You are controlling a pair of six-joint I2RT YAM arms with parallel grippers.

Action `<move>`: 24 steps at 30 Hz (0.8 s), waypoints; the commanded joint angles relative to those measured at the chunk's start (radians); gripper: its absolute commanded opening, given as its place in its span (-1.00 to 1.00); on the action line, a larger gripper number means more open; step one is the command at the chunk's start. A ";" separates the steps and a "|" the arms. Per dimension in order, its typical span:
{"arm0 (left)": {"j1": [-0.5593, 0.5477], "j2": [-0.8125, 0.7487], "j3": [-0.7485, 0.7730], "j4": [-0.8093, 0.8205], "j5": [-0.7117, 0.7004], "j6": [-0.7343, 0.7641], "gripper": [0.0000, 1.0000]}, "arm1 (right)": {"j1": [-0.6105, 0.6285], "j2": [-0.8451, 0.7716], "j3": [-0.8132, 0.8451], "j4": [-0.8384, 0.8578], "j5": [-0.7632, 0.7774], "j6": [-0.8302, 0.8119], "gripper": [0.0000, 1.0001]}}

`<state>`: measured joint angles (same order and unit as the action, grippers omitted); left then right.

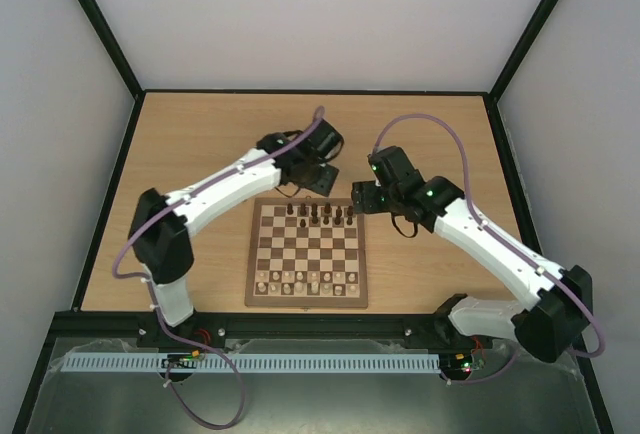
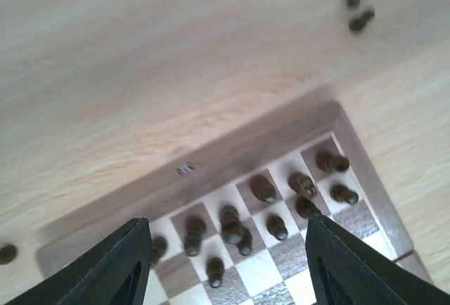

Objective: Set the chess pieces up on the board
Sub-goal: Pick up the chess piece at the center of the board.

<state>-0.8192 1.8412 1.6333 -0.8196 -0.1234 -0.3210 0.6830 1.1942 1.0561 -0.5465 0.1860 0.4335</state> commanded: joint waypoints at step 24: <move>0.175 -0.548 -0.438 0.226 0.029 -0.125 0.99 | -0.349 0.713 0.305 -0.001 -0.043 -0.020 -0.01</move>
<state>-0.6449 1.3186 1.2251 -0.6075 -0.1009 -0.4412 0.3378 1.8622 1.3186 -0.5331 0.1692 0.4229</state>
